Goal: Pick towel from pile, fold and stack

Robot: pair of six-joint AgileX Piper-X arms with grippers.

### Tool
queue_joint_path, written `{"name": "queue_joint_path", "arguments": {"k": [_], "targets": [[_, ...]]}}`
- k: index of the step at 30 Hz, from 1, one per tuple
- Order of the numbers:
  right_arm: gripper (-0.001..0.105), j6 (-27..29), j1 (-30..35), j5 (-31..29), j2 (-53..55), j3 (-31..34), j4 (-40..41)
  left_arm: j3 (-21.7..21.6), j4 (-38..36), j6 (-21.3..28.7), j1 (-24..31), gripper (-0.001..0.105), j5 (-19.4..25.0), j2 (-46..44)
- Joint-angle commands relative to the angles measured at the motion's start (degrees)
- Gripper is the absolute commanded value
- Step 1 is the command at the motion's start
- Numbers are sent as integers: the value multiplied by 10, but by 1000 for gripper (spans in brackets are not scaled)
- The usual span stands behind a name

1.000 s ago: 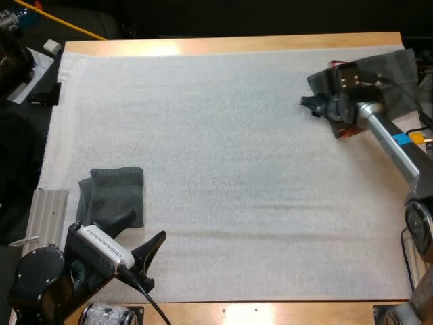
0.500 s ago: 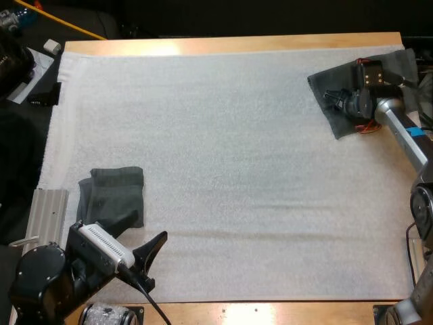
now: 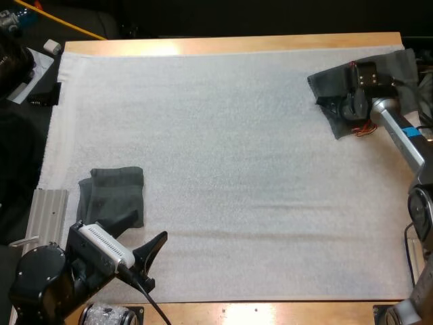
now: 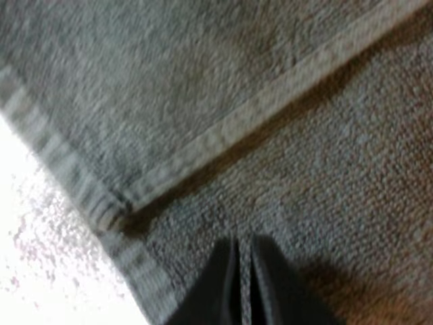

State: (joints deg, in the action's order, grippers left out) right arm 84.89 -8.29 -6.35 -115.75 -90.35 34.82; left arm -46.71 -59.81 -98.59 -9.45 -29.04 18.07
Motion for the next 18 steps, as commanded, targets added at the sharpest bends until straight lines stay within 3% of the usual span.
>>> {"name": "queue_joint_path", "arguments": {"k": [1, 6, 11, 14, 17, 18], "targets": [[0, 46, -11, -8, 38, -6, 14, -3, -1, -7, -1, 62, -3, 5], [0, 119, -37, -23, 108, -7, 25, -4, 0, -6, -1, 62, -2, 6], [1, 108, -40, -15, 129, -5, 35, -4, 4, -4, -1, 61, -7, 5], [19, 95, -36, -20, 130, -5, 34, -4, 2, -5, -2, 61, -12, 6], [50, 91, -37, -17, 127, -6, 27, -4, 1, -6, -2, 62, -17, 6], [53, 92, -36, -17, 124, -6, 24, -4, 1, -7, -2, 62, -17, 7]]}}
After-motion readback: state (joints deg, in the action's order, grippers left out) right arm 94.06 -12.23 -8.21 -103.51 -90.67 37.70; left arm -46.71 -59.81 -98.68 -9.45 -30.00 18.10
